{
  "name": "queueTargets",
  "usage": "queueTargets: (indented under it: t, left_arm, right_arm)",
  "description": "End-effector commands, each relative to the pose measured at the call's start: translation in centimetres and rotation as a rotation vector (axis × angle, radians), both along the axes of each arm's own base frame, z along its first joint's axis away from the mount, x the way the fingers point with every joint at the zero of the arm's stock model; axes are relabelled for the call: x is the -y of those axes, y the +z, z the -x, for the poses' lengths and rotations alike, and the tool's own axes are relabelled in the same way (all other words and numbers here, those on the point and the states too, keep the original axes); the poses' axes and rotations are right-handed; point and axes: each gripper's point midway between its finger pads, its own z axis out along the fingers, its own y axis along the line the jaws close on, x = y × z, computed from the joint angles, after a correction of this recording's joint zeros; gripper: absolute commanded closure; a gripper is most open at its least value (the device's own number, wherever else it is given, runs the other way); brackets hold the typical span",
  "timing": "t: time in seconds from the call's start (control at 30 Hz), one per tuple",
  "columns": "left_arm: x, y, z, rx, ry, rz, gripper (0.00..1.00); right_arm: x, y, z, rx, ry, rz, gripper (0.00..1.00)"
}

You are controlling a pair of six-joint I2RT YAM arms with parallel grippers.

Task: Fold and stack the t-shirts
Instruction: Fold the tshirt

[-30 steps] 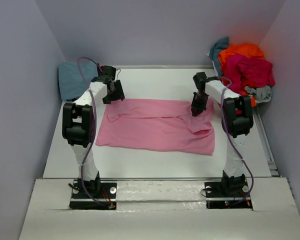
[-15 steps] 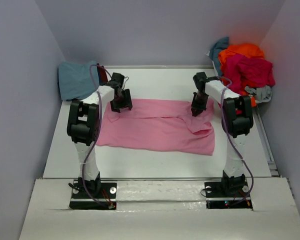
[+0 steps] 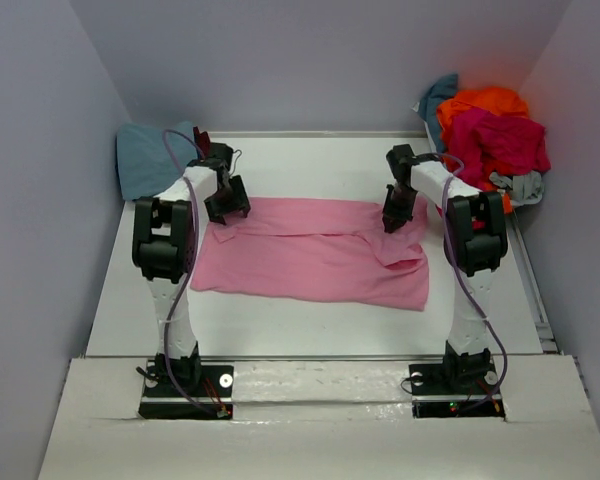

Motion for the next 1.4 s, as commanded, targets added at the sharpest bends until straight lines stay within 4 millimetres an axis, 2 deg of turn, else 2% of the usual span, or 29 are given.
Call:
queueTargets:
  t: [0.0, 0.23, 0.57, 0.7, 0.77, 0.9, 1.03, 1.07, 1.1, 1.13, 1.17, 1.2, 1.37]
  left_arm:
    - [-5.6, -0.3, 0.4, -0.042, 0.131, -0.085, 0.26]
    - [-8.2, 0.3, 0.3, -0.033, 0.175, -0.104, 0.26]
    - [-8.3, 0.9, -0.4, -0.013, 0.192, -0.104, 0.26]
    - [-8.7, 3.6, -1.4, 0.069, 0.202, -0.117, 0.26]
    - [-8.9, 4.1, -1.4, 0.070, 0.197, -0.129, 0.26]
    - [-8.8, 3.7, -1.8, 0.039, 0.194, -0.130, 0.26]
    - [-8.2, 3.3, -3.0, 0.026, 0.191, -0.120, 0.26]
    - [-8.2, 3.2, -3.1, 0.022, 0.188, -0.118, 0.26]
    - [-8.2, 3.6, -3.8, 0.036, 0.187, -0.117, 0.26]
    - [-8.1, 3.0, -3.9, 0.019, 0.187, -0.117, 0.26]
    - [-8.1, 3.0, -3.9, 0.011, 0.185, -0.119, 0.26]
    - [-8.2, 3.2, -4.3, 0.018, 0.186, -0.121, 0.26]
    - [-7.7, 4.4, -4.9, 0.053, 0.178, -0.115, 0.26]
  right_arm:
    - [0.4, -1.9, 0.6, -0.026, 0.011, 0.013, 0.78]
    - [0.4, -2.0, 0.7, -0.027, 0.013, 0.014, 0.78]
    - [0.4, -2.1, 0.7, -0.029, 0.016, 0.013, 0.78]
    - [0.3, -1.9, 0.4, -0.021, 0.018, 0.009, 0.78]
    - [0.2, -1.9, 0.4, -0.030, 0.021, 0.010, 0.78]
    - [-0.3, -2.0, -0.8, -0.036, 0.027, -0.007, 0.77]
    - [-0.8, -1.4, -2.7, -0.027, 0.032, -0.016, 0.77]
    - [-1.1, -1.1, -4.1, -0.003, 0.036, -0.020, 0.77]
    - [-1.2, -1.0, -4.6, 0.000, 0.041, -0.019, 0.77]
    - [-1.1, -0.8, -4.6, -0.018, 0.044, -0.016, 0.77]
    - [-1.4, 0.4, -6.1, 0.025, 0.047, -0.023, 0.77]
    - [-1.4, -0.1, -6.1, 0.006, 0.048, -0.019, 0.77]
    - [-2.3, 0.7, -7.3, 0.031, 0.057, -0.057, 0.77]
